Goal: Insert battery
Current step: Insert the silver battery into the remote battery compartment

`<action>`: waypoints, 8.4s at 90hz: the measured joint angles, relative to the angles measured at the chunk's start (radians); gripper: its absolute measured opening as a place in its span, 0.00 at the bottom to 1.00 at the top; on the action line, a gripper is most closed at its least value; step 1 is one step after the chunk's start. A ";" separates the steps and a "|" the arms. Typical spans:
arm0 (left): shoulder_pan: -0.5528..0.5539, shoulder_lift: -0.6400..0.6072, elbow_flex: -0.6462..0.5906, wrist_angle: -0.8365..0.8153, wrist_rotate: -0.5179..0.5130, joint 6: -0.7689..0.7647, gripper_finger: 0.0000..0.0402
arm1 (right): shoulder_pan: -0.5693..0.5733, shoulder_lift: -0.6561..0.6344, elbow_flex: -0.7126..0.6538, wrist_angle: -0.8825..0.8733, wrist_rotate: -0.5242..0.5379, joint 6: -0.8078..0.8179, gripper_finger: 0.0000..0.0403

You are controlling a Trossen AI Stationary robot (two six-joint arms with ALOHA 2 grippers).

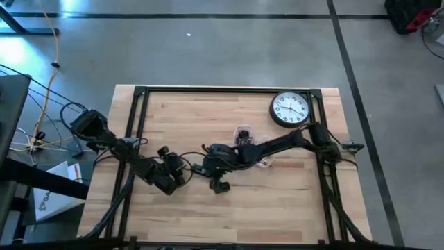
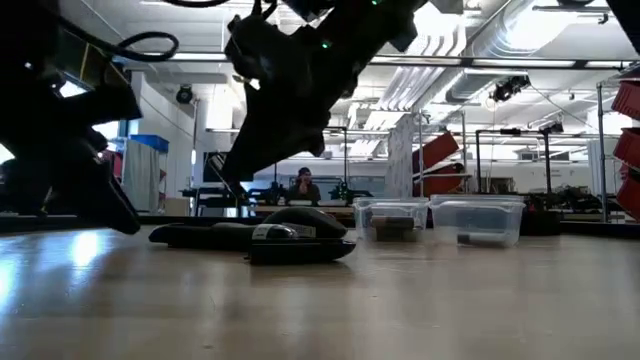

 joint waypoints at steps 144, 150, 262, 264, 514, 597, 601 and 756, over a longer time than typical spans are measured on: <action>0.084 -0.162 0.000 0.310 0.056 0.459 0.44 | -0.088 0.089 0.004 0.133 -0.174 0.039 0.00; 0.084 -0.162 0.000 0.307 0.056 0.456 0.44 | -0.088 0.089 0.004 0.136 -0.164 0.043 0.00; 0.084 -0.162 0.001 0.310 0.065 0.437 0.44 | -0.088 0.110 0.003 0.177 -0.099 0.085 0.00; 0.084 -0.162 0.001 0.310 0.065 0.437 0.44 | -0.088 0.110 0.003 0.180 -0.098 0.085 0.00; 0.116 -0.405 0.087 0.400 -0.103 0.918 0.44 | -0.297 -0.437 -0.535 -0.622 -0.037 -0.009 0.56; 0.375 -0.405 0.086 0.439 0.137 1.006 0.44 | -0.299 -0.374 -0.535 -0.609 -0.051 -0.051 0.77; 0.375 -0.405 0.086 0.439 0.137 1.006 0.44 | -0.302 -0.374 -0.535 -0.611 -0.045 -0.073 0.79; 0.387 -0.405 0.086 0.445 0.126 1.029 0.44 | -0.251 -0.323 -0.532 -0.584 0.222 -0.873 0.46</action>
